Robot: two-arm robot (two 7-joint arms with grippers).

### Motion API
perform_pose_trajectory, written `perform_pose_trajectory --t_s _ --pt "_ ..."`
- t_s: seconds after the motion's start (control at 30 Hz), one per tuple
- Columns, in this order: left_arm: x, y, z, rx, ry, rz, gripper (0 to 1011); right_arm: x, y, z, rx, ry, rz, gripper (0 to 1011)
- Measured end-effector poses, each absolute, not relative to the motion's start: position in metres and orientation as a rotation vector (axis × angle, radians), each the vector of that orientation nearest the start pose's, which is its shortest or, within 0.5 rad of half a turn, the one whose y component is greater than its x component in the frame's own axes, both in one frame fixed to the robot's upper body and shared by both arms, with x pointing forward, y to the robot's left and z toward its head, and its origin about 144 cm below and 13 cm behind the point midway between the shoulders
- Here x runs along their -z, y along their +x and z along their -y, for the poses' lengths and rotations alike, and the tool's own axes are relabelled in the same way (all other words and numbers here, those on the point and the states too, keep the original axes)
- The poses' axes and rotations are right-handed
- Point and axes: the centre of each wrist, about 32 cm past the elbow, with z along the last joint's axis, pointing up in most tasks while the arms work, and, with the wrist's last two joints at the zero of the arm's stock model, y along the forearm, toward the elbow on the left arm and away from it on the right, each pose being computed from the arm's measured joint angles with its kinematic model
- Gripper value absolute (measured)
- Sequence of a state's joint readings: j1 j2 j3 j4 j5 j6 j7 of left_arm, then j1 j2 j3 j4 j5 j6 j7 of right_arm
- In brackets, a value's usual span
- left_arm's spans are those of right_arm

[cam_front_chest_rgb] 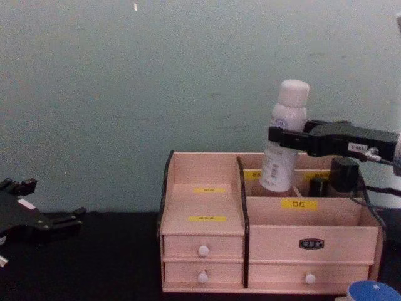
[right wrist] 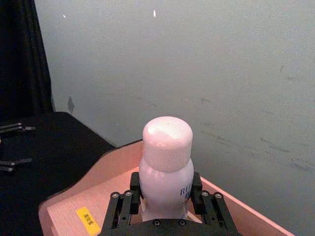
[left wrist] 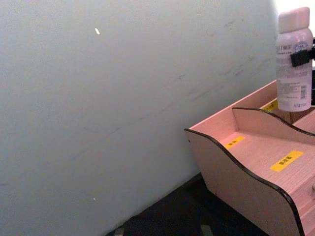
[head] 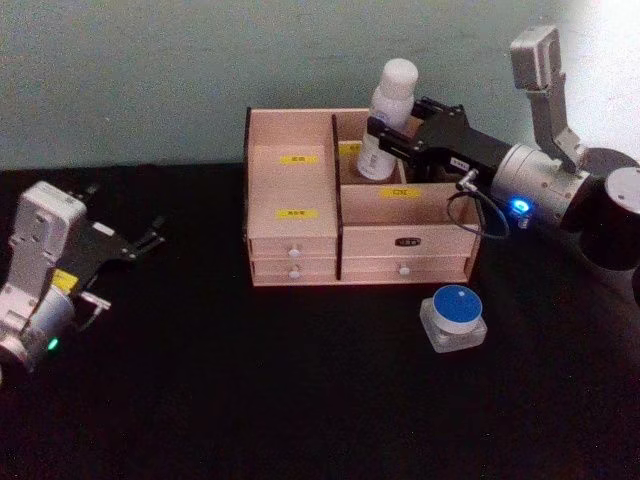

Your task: Pick up the facial cleanser and watermelon frost from the table and place them into the tiered storage box.

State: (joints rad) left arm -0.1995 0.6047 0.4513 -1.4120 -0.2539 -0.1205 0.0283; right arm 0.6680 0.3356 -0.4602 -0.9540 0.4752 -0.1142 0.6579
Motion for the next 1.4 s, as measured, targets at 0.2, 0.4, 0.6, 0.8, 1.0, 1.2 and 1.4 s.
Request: perform_pose_trajectory --t_s 0.2,0.4,0.6,0.8,1.0,1.2,1.4 --pt "-1.14 0.489 -0.31 -1.248 0.304 0.285 1001 -1.195 0.628 0.274 0.768 -0.044 0.062 593" --pt "-1.14 0.489 -0.31 -1.248 0.304 0.285 1001 -1.19 0.633 0.273 0.771 -0.053 0.052 593" --pt "-1.14 0.489 -0.31 -1.248 0.304 0.285 1001 -1.186 0.635 0.272 0.769 -0.07 0.038 593" --pt "-1.14 0.489 -0.31 -1.248 0.304 0.285 1002 -1.18 0.636 0.273 0.768 -0.091 0.019 593" --pt "-1.14 0.489 -0.31 -1.248 0.304 0.285 1001 -1.178 0.636 0.273 0.769 -0.102 0.009 593" --pt "-1.14 0.489 -0.31 -1.248 0.304 0.285 1001 -1.177 0.637 0.273 0.765 -0.111 0.008 593" --pt "-1.14 0.489 -0.31 -1.248 0.304 0.285 1001 -1.177 0.637 0.273 0.765 -0.111 0.008 593"
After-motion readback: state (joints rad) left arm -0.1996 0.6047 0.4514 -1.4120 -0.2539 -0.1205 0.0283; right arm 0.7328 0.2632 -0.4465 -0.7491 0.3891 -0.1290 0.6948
